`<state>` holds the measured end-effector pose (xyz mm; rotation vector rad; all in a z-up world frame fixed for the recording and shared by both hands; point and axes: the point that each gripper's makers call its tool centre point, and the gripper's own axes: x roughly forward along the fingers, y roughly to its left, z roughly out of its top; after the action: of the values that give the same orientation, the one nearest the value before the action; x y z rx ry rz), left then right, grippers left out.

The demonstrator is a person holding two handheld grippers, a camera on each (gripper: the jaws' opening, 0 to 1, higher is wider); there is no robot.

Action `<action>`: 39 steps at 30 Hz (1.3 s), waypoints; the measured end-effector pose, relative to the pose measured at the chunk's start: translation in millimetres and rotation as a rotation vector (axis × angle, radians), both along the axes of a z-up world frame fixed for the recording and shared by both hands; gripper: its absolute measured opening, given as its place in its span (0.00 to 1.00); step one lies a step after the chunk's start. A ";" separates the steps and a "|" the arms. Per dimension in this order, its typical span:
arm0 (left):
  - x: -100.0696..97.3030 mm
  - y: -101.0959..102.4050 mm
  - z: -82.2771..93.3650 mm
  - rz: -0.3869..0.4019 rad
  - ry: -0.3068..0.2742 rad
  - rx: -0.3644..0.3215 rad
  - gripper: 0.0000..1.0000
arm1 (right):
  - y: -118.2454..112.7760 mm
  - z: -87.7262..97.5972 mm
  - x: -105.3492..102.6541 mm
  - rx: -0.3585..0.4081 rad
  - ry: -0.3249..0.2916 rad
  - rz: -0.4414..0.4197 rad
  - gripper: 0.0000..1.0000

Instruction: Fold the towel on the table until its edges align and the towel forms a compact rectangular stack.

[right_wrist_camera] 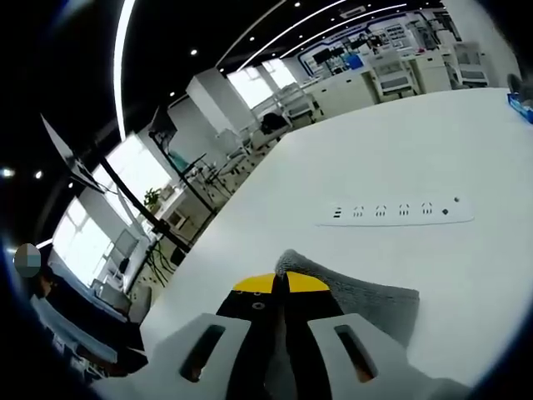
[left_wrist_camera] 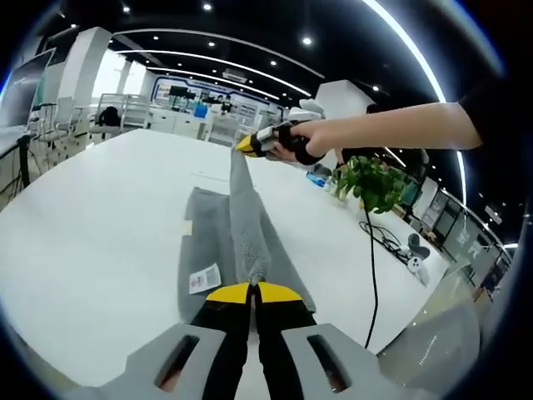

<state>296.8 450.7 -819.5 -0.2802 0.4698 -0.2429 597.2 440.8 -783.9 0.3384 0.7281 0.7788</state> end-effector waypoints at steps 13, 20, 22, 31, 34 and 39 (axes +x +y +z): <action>0.3 20.5 -13.0 0.073 0.052 -0.027 0.01 | 19.9 -23.1 1.4 -0.029 0.022 0.029 0.00; -0.5 28.6 -20.5 0.094 0.078 -0.032 0.01 | 29.1 -34.3 3.2 -0.032 0.038 0.033 0.00; -0.5 31.0 -26.2 0.114 0.101 -0.065 0.01 | 32.1 -37.8 3.2 -0.033 0.041 0.036 0.00; -1.7 38.9 -41.7 0.168 0.171 -0.119 0.01 | 41.5 -55.8 4.9 -0.047 0.064 0.036 0.00; -1.0 39.3 -45.2 0.175 0.185 -0.132 0.01 | 44.8 -61.9 5.8 -0.056 0.066 0.042 0.00; -2.0 44.8 -56.5 0.203 0.220 -0.162 0.01 | 50.4 -72.2 5.6 -0.062 0.070 0.049 0.00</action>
<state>294.8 495.5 -876.0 -0.5134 0.6353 -0.0514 602.8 491.3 -856.2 0.2935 0.8268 0.7922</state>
